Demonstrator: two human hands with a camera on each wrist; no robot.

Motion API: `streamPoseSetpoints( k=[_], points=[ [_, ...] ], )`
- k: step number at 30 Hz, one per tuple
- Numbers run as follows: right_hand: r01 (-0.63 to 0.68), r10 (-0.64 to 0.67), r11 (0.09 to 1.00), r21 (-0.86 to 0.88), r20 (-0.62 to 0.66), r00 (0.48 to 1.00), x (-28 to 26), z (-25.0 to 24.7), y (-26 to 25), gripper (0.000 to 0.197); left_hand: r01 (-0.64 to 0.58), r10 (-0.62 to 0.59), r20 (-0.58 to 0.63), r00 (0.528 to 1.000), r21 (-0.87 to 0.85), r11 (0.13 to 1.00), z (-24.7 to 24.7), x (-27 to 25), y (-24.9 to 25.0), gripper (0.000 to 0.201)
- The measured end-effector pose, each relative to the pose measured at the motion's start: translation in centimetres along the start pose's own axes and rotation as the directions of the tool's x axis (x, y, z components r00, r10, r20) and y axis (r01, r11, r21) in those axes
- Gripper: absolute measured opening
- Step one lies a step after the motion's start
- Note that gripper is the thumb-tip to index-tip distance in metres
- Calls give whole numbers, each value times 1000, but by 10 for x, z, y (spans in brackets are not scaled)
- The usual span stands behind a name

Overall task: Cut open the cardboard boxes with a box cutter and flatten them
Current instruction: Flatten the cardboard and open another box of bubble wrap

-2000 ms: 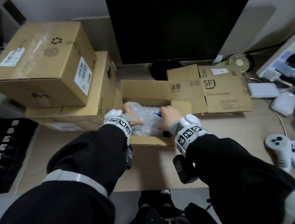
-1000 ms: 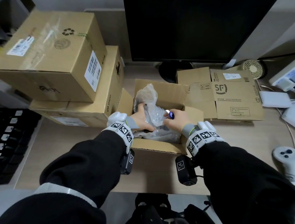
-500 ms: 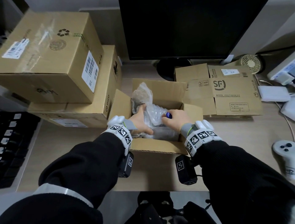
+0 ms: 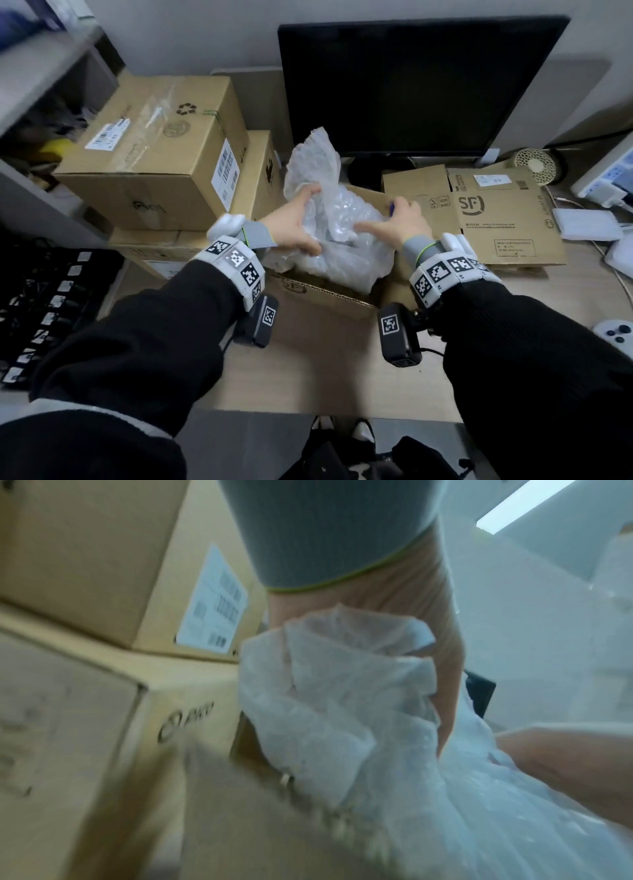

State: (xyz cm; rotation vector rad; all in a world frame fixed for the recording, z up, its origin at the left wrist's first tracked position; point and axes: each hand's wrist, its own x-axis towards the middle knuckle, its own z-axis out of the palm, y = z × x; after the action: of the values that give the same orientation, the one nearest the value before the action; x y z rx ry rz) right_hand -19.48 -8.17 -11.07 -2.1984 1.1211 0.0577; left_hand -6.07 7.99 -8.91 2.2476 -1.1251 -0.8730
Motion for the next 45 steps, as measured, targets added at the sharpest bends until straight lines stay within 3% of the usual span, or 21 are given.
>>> streamPoseSetpoints(
  k=[2, 8, 11, 14, 17, 19, 21, 23, 25, 27, 30, 32, 34, 37, 39, 41, 43, 45],
  points=[
    [16, -18, 998, 61, 34, 999, -2, -16, -10, 82, -41, 40, -38, 998, -3, 999, -23, -7, 4, 102],
    [187, -206, 949, 254, 51, 977, -19, -36, -50, 49, -72, 71, -103, 992, -5, 997, -80, -46, 12, 126],
    [206, -265, 899, 387, 107, 958, -24, -34, -75, 53, -49, 27, -176, 984, -122, 991, -102, -76, 10, 102],
    [171, -317, 856, 489, 233, 919, -39, -24, -106, 68, -48, 4, -239, 971, -179, 983, -122, -117, 1, 92],
    [151, -413, 795, 588, 342, 844, -58, -13, -139, 45, -9, -68, -263, 962, -282, 959, -138, -156, -10, 72],
    [149, -472, 759, 634, 377, 797, -75, -2, -164, 50, 49, -170, -269, 948, -405, 913, -148, -188, -17, 52],
    [157, -511, 718, 679, 360, 781, -83, 9, -187, 65, 57, -227, -338, 913, -446, 893, -159, -208, -28, 60],
    [147, -549, 665, 732, 346, 761, -92, 23, -212, 60, 53, -223, -515, 828, -324, 945, -175, -231, -44, 96],
    [121, -560, 611, 782, 319, 764, -97, 29, -228, 53, 134, -249, -683, 686, -218, 967, -184, -244, -50, 117],
    [77, -564, 570, 818, 322, 760, -103, 41, -253, 54, 206, -255, -843, 473, -176, 963, -197, -264, -61, 110],
    [-31, -597, 488, 872, 359, 717, -113, 57, -292, 47, 228, -285, -941, 182, -242, 943, -216, -296, -83, 69],
    [-45, -603, 453, 890, 343, 720, -118, 60, -311, 47, 293, -292, -950, 112, -249, 923, -222, -308, -92, 57],
    [-10, -619, 446, 895, 316, 719, -126, 69, -342, 45, 252, -316, -938, 143, -274, 928, -232, -321, -106, 59],
    [55, -650, 440, 896, 276, 709, -141, 86, -384, 60, 195, -488, -826, 281, -449, 872, -235, -328, -118, 81],
    [89, -641, 456, 885, 257, 723, -142, 96, -397, 73, 229, -494, -784, 375, -438, 869, -232, -319, -120, 96],
    [102, -629, 487, 867, 267, 730, -142, 107, -411, 79, 297, -443, -807, 390, -346, 890, -236, -317, -125, 94],
    [112, -627, 503, 857, 272, 730, -140, 115, -427, 67, 327, -421, -831, 364, -309, 893, -245, -316, -132, 89],
    [111, -594, 542, 833, 285, 753, -133, 121, -442, 60, 336, -406, -834, 373, -287, 897, -257, -313, -143, 88]
  ],
)
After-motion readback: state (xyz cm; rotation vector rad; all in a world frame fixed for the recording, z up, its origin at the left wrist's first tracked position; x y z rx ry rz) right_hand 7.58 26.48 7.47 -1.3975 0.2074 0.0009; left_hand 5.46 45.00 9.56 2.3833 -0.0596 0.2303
